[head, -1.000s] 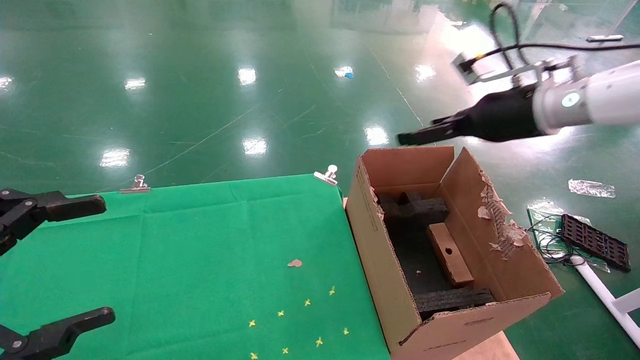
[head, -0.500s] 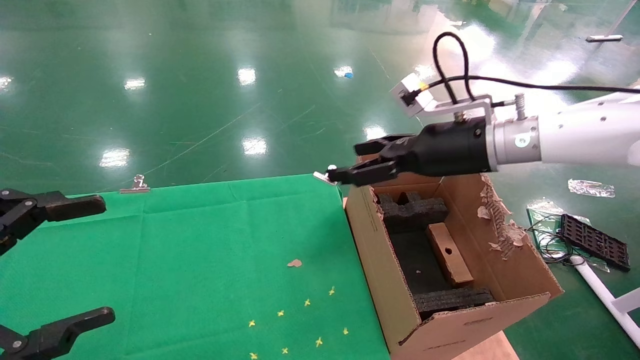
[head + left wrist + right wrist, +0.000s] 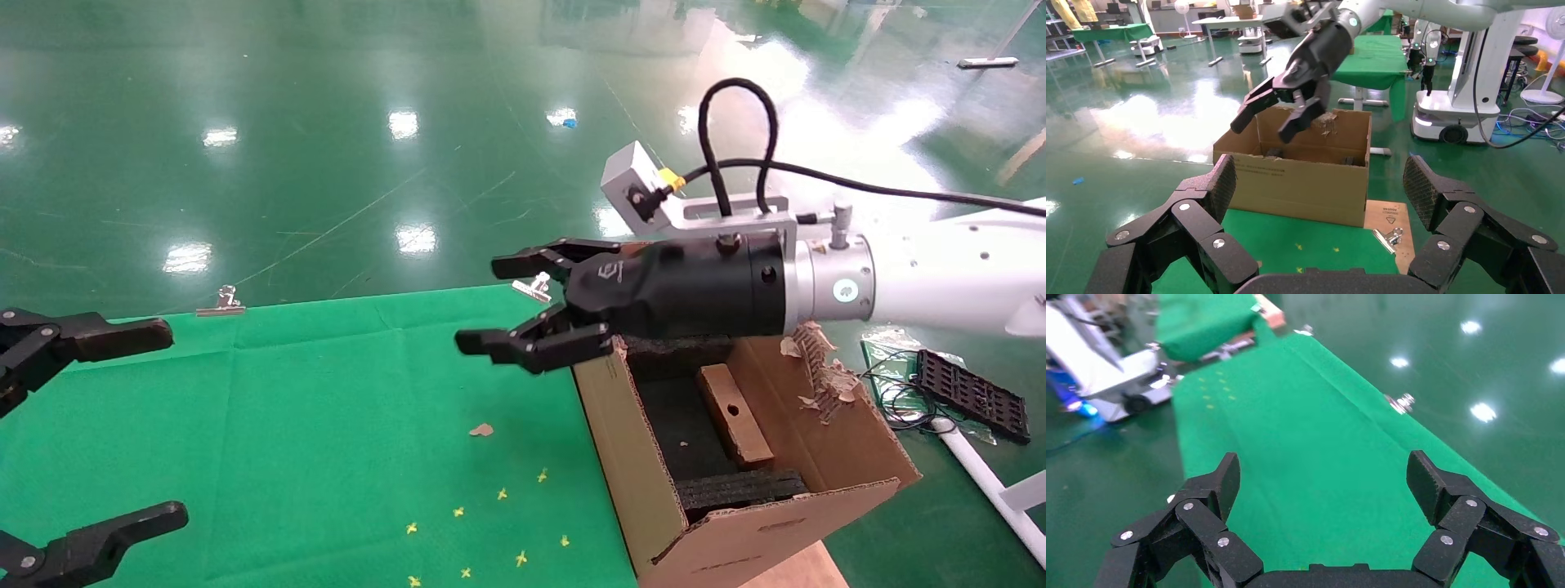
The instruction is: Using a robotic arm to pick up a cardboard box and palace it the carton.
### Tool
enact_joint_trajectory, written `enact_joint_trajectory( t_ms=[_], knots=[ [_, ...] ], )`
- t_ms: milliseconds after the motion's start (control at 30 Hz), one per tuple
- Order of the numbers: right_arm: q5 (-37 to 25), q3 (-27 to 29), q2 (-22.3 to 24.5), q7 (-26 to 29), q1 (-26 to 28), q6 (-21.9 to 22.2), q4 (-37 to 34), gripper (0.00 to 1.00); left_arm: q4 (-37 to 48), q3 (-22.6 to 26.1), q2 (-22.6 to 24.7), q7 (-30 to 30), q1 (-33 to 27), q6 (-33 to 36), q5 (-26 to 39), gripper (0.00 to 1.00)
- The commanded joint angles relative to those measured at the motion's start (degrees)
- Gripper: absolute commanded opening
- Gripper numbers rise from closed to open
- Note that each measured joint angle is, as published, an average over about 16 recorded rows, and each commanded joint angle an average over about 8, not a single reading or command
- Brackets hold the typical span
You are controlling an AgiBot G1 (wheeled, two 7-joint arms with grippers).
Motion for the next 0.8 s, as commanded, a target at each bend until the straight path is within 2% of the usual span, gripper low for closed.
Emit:
enact_joint_trajectory(
  t_ms=[33, 500, 800],
  knots=[
    [0.9, 2.4, 0.1, -1.3, -2.1, -0.8, 1.6, 1.00, 0.0, 0.0, 0.0, 0.0, 0.0, 0.0, 0.0, 1.00],
    [7.4, 19.6, 0.6, -10.2, -16.9, -6.1, 12.6, 1.00, 0.0, 0.0, 0.0, 0.0, 0.0, 0.0, 0.0, 1.00],
    [9.9, 26.0, 0.7, -13.1, -22.4, -8.1, 16.7, 1.00, 0.0, 0.1, 0.0, 0.0, 0.0, 0.0, -0.1, 1.00]
  ],
)
